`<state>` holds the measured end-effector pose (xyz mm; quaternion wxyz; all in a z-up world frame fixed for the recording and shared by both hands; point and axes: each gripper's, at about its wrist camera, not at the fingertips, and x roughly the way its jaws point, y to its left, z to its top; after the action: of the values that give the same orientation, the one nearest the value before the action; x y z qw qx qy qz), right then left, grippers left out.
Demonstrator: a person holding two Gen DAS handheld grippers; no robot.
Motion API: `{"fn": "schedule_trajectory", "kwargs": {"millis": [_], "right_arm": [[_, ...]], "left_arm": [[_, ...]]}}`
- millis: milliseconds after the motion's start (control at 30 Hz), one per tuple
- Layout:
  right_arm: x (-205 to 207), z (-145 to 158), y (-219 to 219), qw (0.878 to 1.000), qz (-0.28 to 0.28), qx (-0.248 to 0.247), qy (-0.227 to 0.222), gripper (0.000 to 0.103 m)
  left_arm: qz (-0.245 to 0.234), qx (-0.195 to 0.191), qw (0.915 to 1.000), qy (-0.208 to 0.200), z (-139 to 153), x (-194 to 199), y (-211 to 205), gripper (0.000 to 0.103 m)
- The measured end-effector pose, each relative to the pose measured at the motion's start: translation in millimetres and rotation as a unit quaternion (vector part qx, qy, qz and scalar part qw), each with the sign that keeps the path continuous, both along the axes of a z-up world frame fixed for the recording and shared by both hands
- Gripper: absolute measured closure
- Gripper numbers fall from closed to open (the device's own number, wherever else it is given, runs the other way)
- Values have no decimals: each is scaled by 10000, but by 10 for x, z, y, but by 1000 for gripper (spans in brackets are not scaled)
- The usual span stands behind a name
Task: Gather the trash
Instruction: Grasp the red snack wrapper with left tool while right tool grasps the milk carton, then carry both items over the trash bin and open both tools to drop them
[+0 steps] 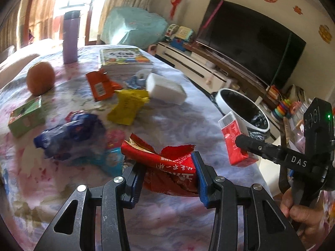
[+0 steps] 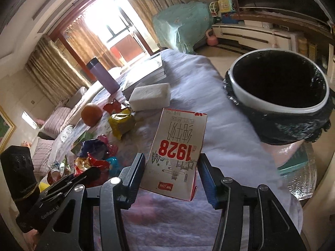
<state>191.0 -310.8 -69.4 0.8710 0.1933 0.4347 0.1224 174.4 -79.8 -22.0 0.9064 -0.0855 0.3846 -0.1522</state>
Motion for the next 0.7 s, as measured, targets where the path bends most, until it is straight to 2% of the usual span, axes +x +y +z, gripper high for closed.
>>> {"fn": "schedule_trajectory", "kwargs": {"millis": [267, 500, 633, 700], "right_arm": [[-51, 22, -226, 9999, -141, 21, -48, 51], [-12, -180, -243, 9995, -107, -103, 274, 51], [25, -277, -203, 9989, -59, -166, 438, 43], [45, -310, -183, 9987, -57, -209, 469, 42]], "left_arm": [[-279, 116, 9995, -3, -13, 114, -301, 61], [-289, 156, 9994, 102, -81, 135, -396, 61], [-234, 170, 9994, 174, -119, 145, -387, 61], [-219, 169, 9994, 204, -130, 148, -379, 61]]}}
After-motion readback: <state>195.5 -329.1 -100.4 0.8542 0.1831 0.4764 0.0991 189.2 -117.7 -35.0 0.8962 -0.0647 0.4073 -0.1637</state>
